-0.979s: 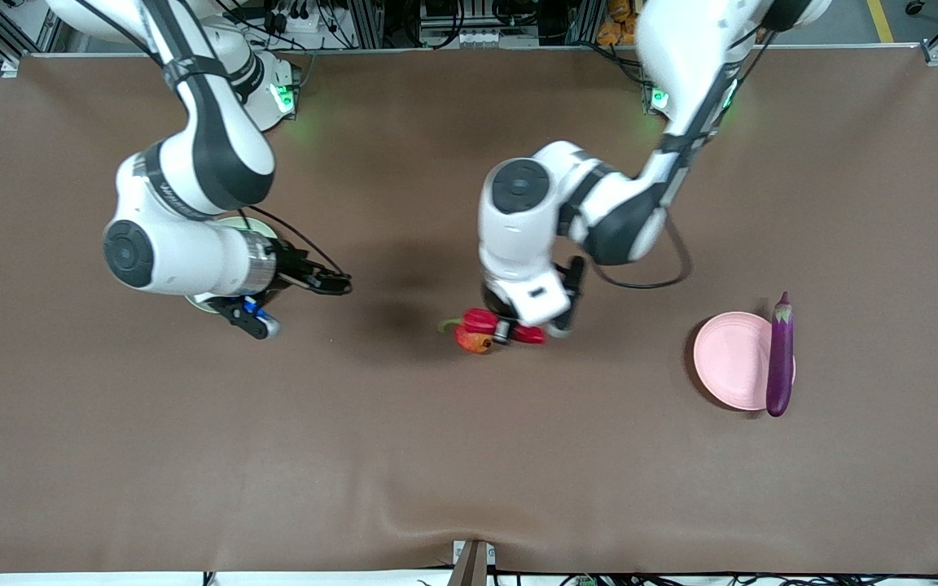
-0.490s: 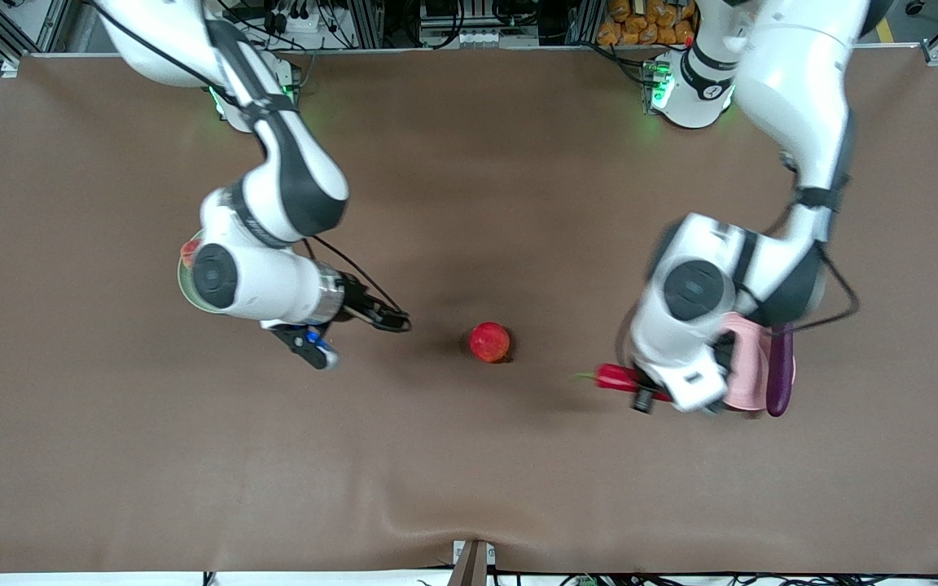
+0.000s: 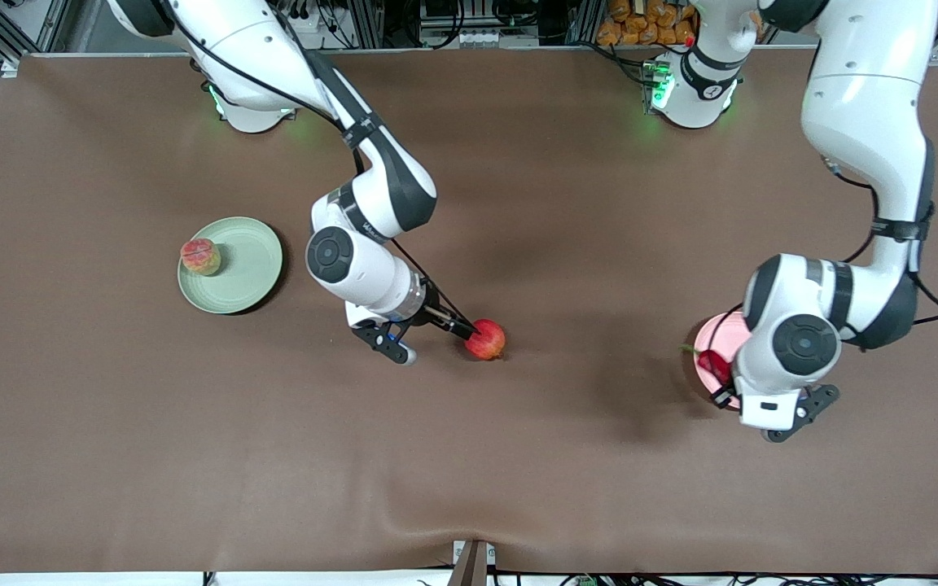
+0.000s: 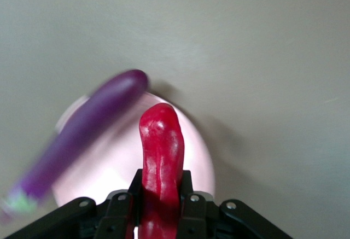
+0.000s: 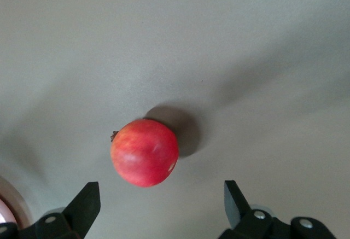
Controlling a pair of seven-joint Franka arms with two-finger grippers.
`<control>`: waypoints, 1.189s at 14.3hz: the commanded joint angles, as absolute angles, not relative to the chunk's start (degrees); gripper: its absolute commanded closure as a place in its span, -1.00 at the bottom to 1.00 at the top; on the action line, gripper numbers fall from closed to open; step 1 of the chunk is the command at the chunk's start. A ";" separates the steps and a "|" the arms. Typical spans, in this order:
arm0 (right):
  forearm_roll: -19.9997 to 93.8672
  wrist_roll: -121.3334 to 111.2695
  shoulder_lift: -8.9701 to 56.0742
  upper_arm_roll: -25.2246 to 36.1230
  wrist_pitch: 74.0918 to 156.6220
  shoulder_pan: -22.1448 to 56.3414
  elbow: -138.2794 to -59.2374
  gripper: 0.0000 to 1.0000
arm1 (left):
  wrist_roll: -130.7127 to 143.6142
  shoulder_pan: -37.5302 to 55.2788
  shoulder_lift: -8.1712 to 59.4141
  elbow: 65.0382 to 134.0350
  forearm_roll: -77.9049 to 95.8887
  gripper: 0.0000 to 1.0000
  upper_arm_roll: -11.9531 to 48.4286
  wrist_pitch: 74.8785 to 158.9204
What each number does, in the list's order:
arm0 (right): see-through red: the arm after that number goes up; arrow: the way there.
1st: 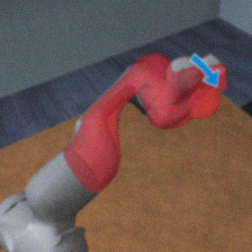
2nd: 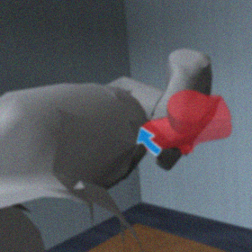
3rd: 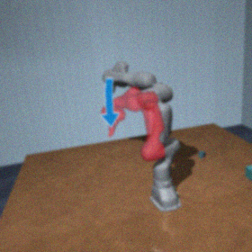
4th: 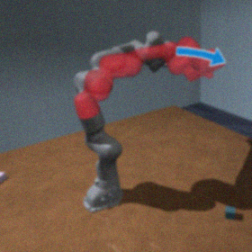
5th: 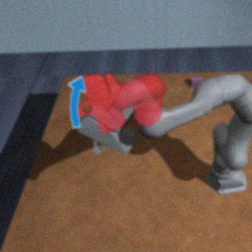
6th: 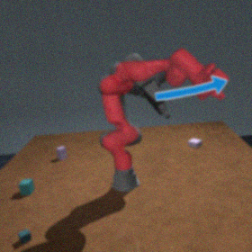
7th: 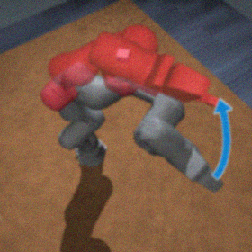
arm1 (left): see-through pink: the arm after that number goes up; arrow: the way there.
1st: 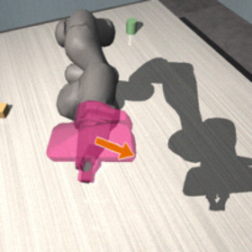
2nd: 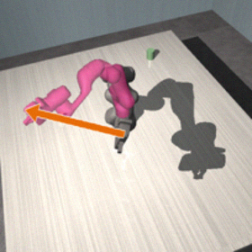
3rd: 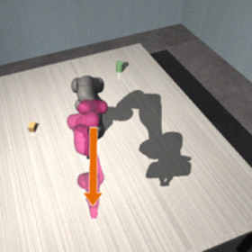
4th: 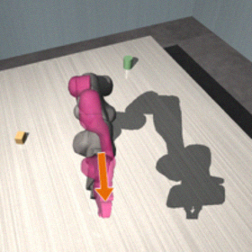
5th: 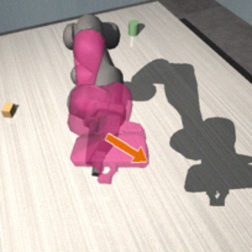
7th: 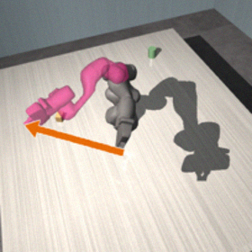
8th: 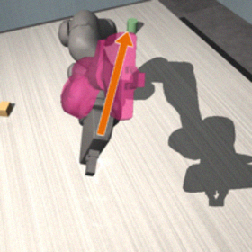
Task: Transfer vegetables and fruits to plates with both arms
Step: 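Carry the pepper to the pink plate while the right gripper reaches pomegranate, then grasp the pomegranate with the right gripper while the left gripper releases pepper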
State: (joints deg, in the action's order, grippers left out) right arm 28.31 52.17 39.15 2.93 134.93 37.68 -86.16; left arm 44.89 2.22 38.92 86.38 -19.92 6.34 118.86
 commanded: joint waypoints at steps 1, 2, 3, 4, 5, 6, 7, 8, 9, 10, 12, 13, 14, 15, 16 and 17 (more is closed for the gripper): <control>28.48 54.32 43.23 3.52 140.86 39.28 -84.37 -1.00 | 33.44 1.23 35.60 92.10 -23.54 1.00 7.12 118.92; 28.56 54.40 44.37 3.52 143.24 39.64 -84.29 -1.00 | 30.18 1.32 35.51 93.33 -25.29 1.00 7.03 118.92; 28.65 54.40 44.82 3.52 144.13 39.81 -84.37 -1.00 | 28.06 1.32 35.42 94.12 -26.79 1.00 7.12 118.83; 28.83 54.49 44.82 3.52 144.14 40.16 -84.37 -1.00 | 26.47 1.32 35.07 95.26 -27.85 1.00 7.03 118.65; 28.83 54.93 45.09 3.52 144.14 40.25 -84.38 -1.00 | 25.15 1.32 34.98 96.23 -28.99 1.00 7.03 118.22; 28.83 55.98 46.04 3.52 144.92 40.51 -84.29 -1.00 | 24.18 1.32 34.98 96.59 -30.40 1.00 7.12 117.34; 28.83 57.20 46.75 3.52 146.76 40.87 -84.29 -1.00 | 22.95 1.49 35.24 96.59 -31.37 1.00 7.12 116.29; 29.00 58.96 47.63 3.52 149.56 41.48 -84.20 -1.00 | 21.46 1.76 35.51 96.59 -31.64 1.00 7.12 115.41; 29.00 60.80 48.16 3.52 151.07 41.92 -83.94 -1.00 | 20.49 1.76 35.77 96.59 -31.81 1.00 7.12 115.23; 28.83 61.52 48.95 3.52 151.08 42.27 -83.07 -1.00 | 20.30 1.84 35.86 96.59 -31.82 1.00 7.12 115.22; 28.74 63.70 49.83 3.52 151.08 42.71 -81.83 -1.00 | 20.39 2.20 35.95 95.63 -32.34 1.00 7.12 115.31; 28.74 65.29 50.18 3.52 151.08 42.89 -81.65 -1.00 | 20.74 2.28 36.73 94.41 -32.34 1.00 7.12 115.83; 28.74 65.82 50.45 3.52 151.17 43.15 -81.56 -1.00 | 21.26 2.46 37.61 92.83 -32.26 1.00 7.29 115.84; 28.48 65.83 50.88 3.60 151.17 43.68 -80.95 -1.00 | 21.53 2.90 38.31 91.77 -32.08 0.70 7.38 115.84; 28.39 65.83 51.24 3.69 151.17 44.12 -80.43 -1.00 | 21.53 3.25 38.58 91.24 -31.73 -0.59 7.38 115.84; 27.69 65.83 51.68 3.69 151.17 44.21 -80.07 -0.96 | 21.53 3.25 38.76 91.23 -32.16 -1.00 7.30 115.93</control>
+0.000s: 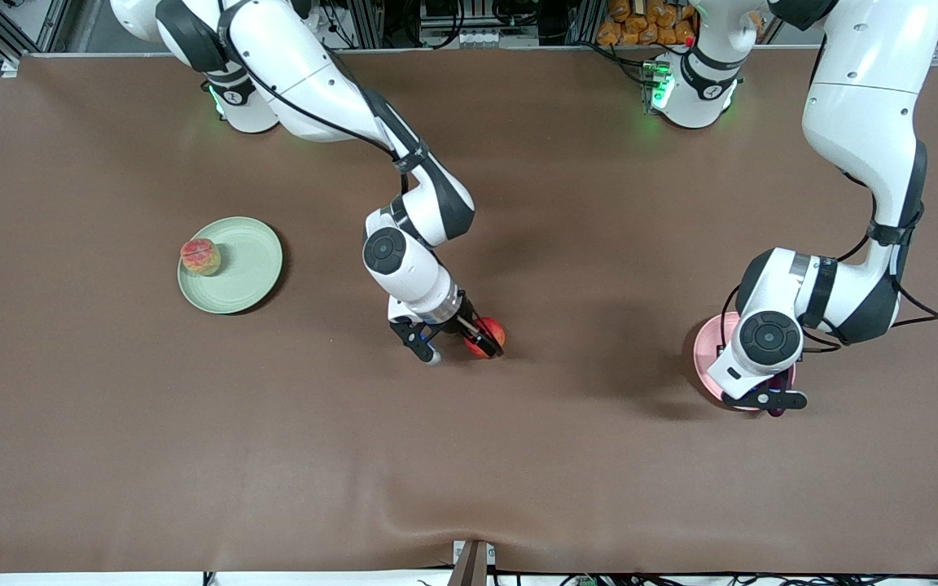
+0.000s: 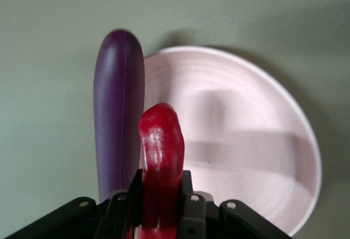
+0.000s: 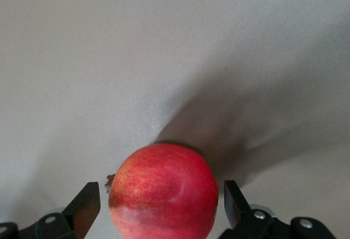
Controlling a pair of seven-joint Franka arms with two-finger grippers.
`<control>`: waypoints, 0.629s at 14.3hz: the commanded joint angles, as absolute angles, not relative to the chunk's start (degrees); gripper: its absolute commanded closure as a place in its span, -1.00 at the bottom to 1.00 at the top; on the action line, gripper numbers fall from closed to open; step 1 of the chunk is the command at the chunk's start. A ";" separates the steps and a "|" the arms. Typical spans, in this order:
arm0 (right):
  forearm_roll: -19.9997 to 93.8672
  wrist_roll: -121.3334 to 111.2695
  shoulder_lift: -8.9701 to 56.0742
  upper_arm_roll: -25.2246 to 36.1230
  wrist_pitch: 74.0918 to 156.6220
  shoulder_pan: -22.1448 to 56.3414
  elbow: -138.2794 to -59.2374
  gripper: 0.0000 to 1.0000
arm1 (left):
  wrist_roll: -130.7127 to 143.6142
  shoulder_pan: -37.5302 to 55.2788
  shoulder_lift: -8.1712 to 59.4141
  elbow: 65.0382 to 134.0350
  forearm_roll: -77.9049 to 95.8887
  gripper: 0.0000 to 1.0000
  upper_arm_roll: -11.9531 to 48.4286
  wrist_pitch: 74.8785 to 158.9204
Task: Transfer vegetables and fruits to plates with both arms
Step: 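Grasp the pomegranate with the right gripper while the left gripper releases pepper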
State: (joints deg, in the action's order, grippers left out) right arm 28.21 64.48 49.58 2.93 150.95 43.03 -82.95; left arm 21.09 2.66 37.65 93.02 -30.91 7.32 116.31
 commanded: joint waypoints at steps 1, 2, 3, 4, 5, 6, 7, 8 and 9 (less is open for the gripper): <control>26.47 65.74 51.77 3.69 151.17 44.21 -80.07 -0.47 | 21.97 3.25 38.85 91.14 -31.99 -1.00 7.29 115.93; 24.19 65.57 51.77 3.69 151.08 44.21 -80.16 0.02 | 22.49 3.25 38.85 91.14 -31.91 -1.00 7.38 115.93; 22.17 65.39 51.77 3.60 150.56 43.95 -80.16 0.63 | 22.67 3.25 38.85 91.14 -31.90 -1.00 7.38 116.01; 21.97 65.39 51.51 3.60 149.86 43.25 -80.07 1.00 | 22.68 3.25 38.85 91.14 -31.90 -1.00 7.38 116.19; 21.89 65.13 50.89 3.60 148.11 42.89 -79.98 1.00 | 22.68 3.25 38.59 91.14 -31.90 -1.00 7.47 116.37; 22.06 64.95 49.93 3.69 144.70 41.85 -79.81 1.00 | 22.68 3.16 37.89 91.06 -31.47 -1.00 7.82 116.37; 22.06 64.86 48.79 3.60 138.84 40.27 -78.93 1.00 | 22.59 2.99 36.58 91.05 -30.77 -1.00 8.87 116.37; 22.06 64.78 48.08 3.78 132.43 39.12 -76.92 1.00 | 22.59 2.29 35.17 91.05 -29.11 -1.00 10.27 116.37; 22.06 64.08 47.55 3.78 126.62 37.46 -74.82 1.00 | 22.50 2.11 33.33 91.05 -26.83 -1.00 11.15 116.37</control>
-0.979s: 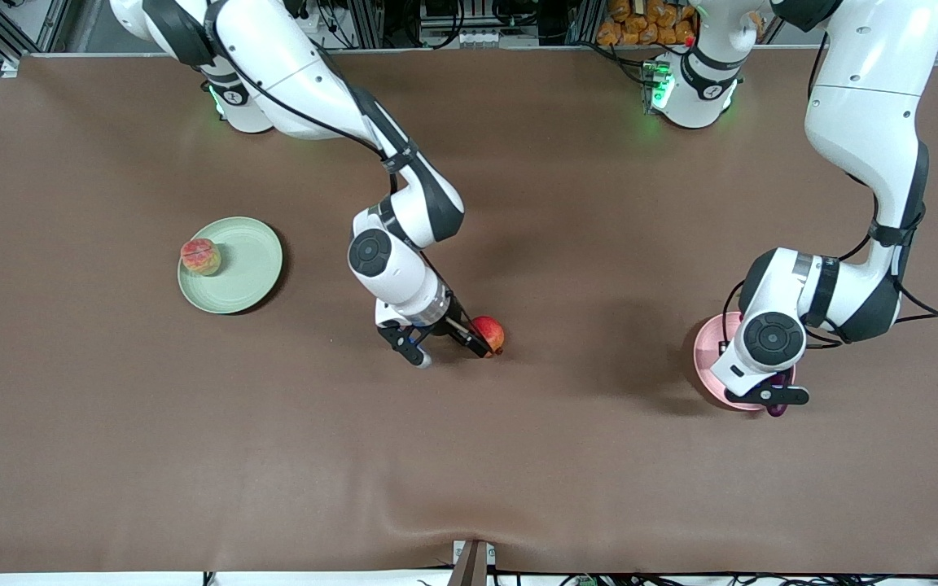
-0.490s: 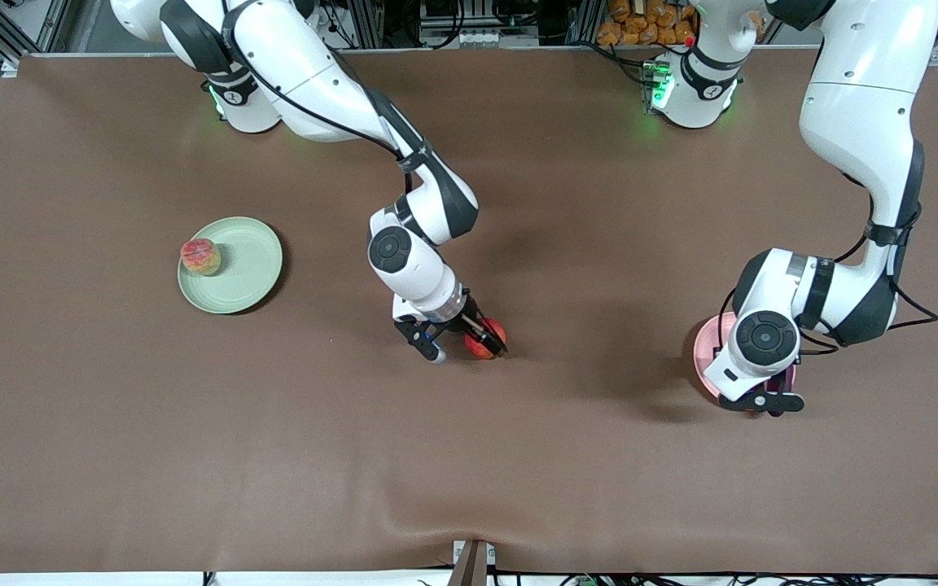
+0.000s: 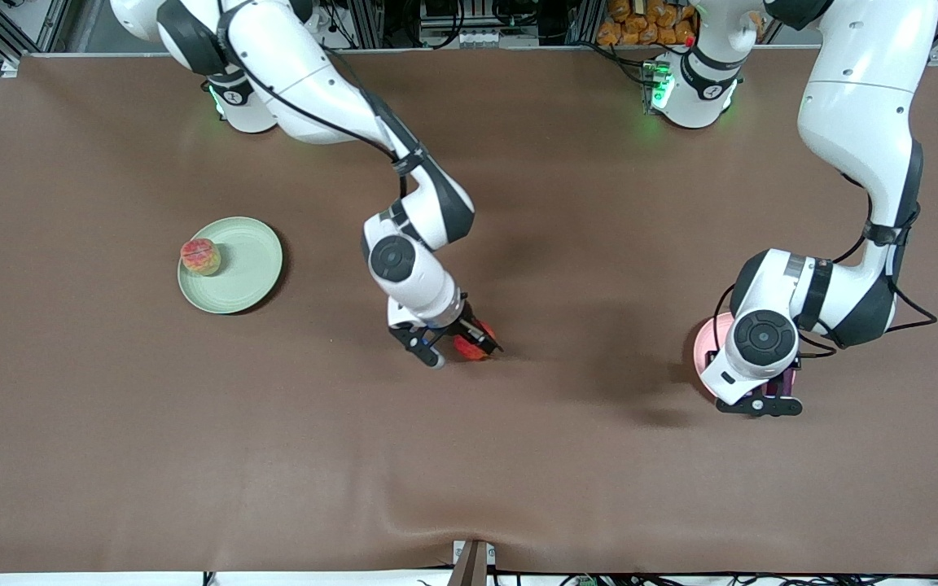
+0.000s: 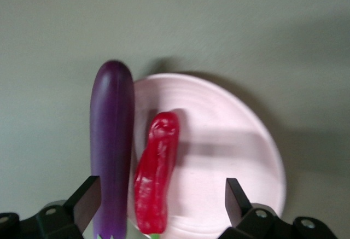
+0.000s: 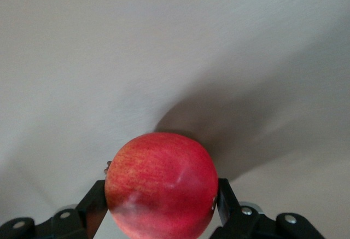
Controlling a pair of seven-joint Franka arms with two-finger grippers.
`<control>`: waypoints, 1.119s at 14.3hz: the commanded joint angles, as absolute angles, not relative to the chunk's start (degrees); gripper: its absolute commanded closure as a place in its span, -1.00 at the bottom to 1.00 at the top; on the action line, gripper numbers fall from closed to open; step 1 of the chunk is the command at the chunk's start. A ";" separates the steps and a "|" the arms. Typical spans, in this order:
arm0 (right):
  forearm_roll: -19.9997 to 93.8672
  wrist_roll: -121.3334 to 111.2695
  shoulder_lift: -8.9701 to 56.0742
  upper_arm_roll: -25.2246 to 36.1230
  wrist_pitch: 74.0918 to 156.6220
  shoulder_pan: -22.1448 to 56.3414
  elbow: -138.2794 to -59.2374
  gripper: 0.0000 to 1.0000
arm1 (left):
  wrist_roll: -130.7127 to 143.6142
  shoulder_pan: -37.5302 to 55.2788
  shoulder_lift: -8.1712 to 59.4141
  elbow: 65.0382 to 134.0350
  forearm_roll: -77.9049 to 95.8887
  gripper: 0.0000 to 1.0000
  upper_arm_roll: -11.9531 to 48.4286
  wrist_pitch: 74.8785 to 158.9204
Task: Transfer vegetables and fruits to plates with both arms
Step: 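Grasp the pomegranate with the right gripper while the left gripper releases pepper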
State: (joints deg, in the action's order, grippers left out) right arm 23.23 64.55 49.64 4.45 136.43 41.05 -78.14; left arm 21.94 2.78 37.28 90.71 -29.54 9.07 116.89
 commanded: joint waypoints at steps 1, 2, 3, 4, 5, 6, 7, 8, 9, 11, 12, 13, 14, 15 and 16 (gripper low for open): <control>21.89 61.98 45.81 3.87 121.08 35.70 -74.10 1.00 | 22.41 2.20 31.14 91.14 -24.98 -1.00 11.34 116.02; 21.88 57.61 42.83 3.87 115.20 33.33 -74.53 1.00 | 21.98 2.46 28.68 91.14 -24.27 -1.00 11.34 115.49; 22.06 52.87 40.80 3.87 108.09 30.53 -74.71 1.00 | 21.62 2.03 26.13 91.58 -22.69 -1.00 11.86 114.71; 22.15 47.78 38.52 3.87 101.06 27.71 -75.23 1.00 | 20.93 1.67 23.93 91.58 -19.80 -1.00 12.39 112.96; 21.97 44.07 35.62 3.95 97.16 25.25 -77.84 1.00 | 18.92 1.23 21.56 91.58 -17.34 -1.00 12.39 110.85; 21.80 39.68 31.51 3.96 96.77 22.96 -83.70 1.00 | 16.29 0.62 19.45 91.58 -15.31 -1.00 12.39 108.83; 21.62 33.37 27.46 4.04 97.64 21.03 -90.20 1.00 | 13.74 -0.69 17.60 91.58 -13.03 -1.00 12.48 107.24; 21.45 25.39 23.51 4.13 99.56 18.74 -97.14 1.00 | 12.23 -1.23 15.40 91.58 -10.75 -1.00 12.48 106.10; 21.01 19.40 20.42 4.30 102.36 17.24 -103.73 1.00 | 11.09 -1.67 13.47 91.58 -8.37 -1.00 12.48 104.69; 18.21 12.42 15.40 4.83 110.70 15.74 -115.52 1.00 | 9.06 -1.59 9.60 92.28 -5.28 -1.00 12.22 101.18; 16.02 9.78 14.16 5.10 114.66 15.04 -119.84 1.00 | 7.66 -1.93 7.23 93.85 -5.27 -1.00 12.30 99.77; 15.56 6.62 13.54 5.27 117.57 13.46 -122.84 1.00 | 5.82 -2.19 5.55 94.82 -5.10 -1.00 12.30 99.06; 15.56 2.68 13.54 5.36 118.64 11.88 -124.52 1.00 | 4.67 -2.11 4.67 95.27 -5.10 -1.00 12.13 97.92; 15.47 -1.80 13.62 5.36 118.65 9.52 -125.41 1.00 | 2.74 -1.76 3.18 95.71 -5.01 -1.00 11.43 96.43; 15.47 -6.46 13.62 5.27 118.04 6.62 -126.12 1.00 | 0.46 -1.06 1.77 96.23 -4.92 -1.00 9.86 95.37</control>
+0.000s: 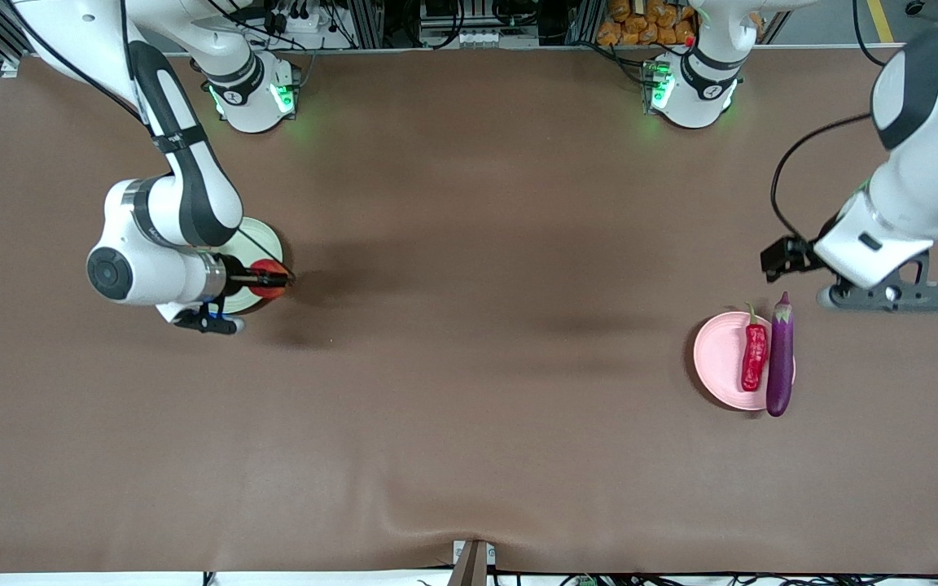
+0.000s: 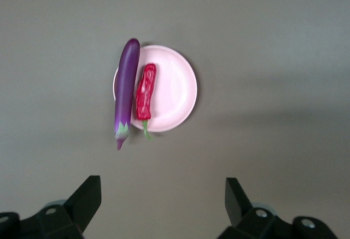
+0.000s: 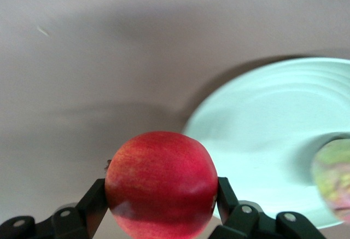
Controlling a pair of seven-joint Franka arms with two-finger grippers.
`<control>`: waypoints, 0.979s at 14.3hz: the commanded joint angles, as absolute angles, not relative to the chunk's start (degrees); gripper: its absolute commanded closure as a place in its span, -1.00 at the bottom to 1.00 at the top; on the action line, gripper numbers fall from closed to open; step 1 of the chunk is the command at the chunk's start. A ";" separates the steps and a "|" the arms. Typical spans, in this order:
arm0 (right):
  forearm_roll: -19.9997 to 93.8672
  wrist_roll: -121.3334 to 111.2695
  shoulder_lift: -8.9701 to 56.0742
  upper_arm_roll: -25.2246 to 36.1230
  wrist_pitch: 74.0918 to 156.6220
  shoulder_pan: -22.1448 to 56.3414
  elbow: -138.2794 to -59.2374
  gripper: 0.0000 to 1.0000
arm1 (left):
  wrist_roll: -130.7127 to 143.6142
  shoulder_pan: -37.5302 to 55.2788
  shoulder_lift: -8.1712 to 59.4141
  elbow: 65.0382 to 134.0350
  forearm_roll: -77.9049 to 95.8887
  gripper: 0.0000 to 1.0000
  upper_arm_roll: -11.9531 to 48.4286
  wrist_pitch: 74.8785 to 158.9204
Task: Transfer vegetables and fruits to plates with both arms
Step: 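Place the pomegranate on the green plate with the right gripper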
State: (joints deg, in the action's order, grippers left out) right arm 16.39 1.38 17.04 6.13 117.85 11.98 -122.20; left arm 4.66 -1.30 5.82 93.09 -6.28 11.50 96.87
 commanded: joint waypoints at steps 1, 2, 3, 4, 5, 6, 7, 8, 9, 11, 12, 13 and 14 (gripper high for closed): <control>15.56 -9.03 13.54 5.27 117.43 4.68 -127.08 1.00 | -0.78 1.21 0.37 96.76 -4.92 -1.00 7.06 94.40; 15.56 -9.14 13.80 5.27 117.25 4.14 -127.35 0.66 | -1.31 3.58 -0.69 96.94 -4.92 -1.00 4.25 93.87; 15.90 -9.14 14.23 5.27 117.51 3.78 -127.27 -0.74 | -1.41 4.04 -1.14 96.51 -4.92 -1.00 3.70 93.00; 16.34 -9.05 14.59 5.27 117.51 3.17 -126.92 -1.00 | -1.32 4.39 -1.14 96.07 -4.92 -1.00 3.52 92.12; 16.52 -9.05 14.59 5.19 117.42 3.43 -126.65 -1.00 | -1.32 4.48 -1.49 95.72 -4.92 -1.00 3.43 91.07; 16.52 -9.05 14.50 5.19 116.81 3.34 -125.61 -1.00 | -1.41 4.48 -2.02 95.19 -4.83 -1.00 3.34 89.84; 16.61 -9.05 14.50 5.19 114.54 3.17 -123.51 -1.00 | -1.41 4.48 -2.02 93.88 -3.70 -1.00 2.90 88.95; 16.79 -9.05 14.50 5.19 110.61 3.25 -119.83 -1.00 | -1.32 4.48 -1.85 92.48 -2.04 -1.00 2.38 87.55; 16.79 -9.05 14.59 5.19 105.69 3.34 -115.18 -1.00 | -1.32 4.31 -1.85 91.59 -0.89 -1.00 2.20 86.67; 16.61 -9.05 14.76 5.27 98.38 3.26 -105.17 -1.00 | -0.71 4.04 -1.76 90.80 -0.62 -1.00 2.55 85.18; 16.44 -9.40 15.64 5.27 96.61 2.73 -99.64 -1.00 | -0.79 3.87 -1.50 90.18 -0.62 -1.00 2.46 84.56; 15.39 -9.75 16.78 5.36 95.20 2.64 -93.05 -1.00 | -0.79 3.69 -1.49 90.09 -0.62 -1.00 2.29 84.29; 12.25 -9.76 18.35 5.27 90.40 2.64 -86.46 -1.00 | -0.44 3.69 -1.49 89.91 -0.53 -1.00 2.29 84.29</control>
